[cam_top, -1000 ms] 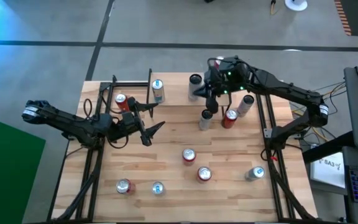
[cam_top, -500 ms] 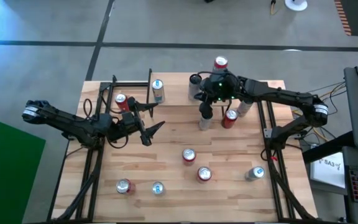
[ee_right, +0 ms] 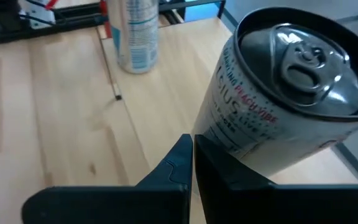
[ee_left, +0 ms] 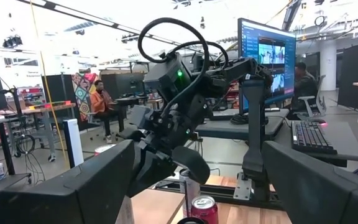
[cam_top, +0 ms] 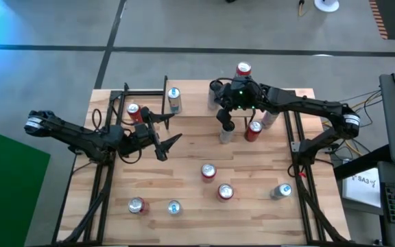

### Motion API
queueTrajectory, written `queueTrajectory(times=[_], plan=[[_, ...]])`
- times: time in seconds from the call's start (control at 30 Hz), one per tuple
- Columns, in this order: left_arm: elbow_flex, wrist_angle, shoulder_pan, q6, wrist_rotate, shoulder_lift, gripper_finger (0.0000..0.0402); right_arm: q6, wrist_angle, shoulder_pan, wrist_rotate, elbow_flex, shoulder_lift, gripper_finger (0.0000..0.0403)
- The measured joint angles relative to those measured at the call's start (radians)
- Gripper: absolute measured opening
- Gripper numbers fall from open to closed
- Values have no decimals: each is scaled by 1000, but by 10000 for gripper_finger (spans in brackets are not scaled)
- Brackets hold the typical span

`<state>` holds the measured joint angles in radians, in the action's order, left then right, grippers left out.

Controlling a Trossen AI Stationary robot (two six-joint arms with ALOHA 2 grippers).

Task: Place canned beverage on shelf
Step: Put the left white pink soda can on the shelf

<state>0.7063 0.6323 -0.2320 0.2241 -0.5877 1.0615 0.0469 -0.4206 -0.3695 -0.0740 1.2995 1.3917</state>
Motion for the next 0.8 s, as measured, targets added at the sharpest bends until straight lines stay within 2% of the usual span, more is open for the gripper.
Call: queueTrajectory(times=[0.33,0.47,0.8], plan=[[0,-4,0,0,0,0,339,23,11,-4,-12,0,27,9],[0,-5,0,0,0,0,339,44,13,-5,-59,0,30,9],[0,-5,0,0,0,0,339,60,14,-14,-60,0,30,9]])
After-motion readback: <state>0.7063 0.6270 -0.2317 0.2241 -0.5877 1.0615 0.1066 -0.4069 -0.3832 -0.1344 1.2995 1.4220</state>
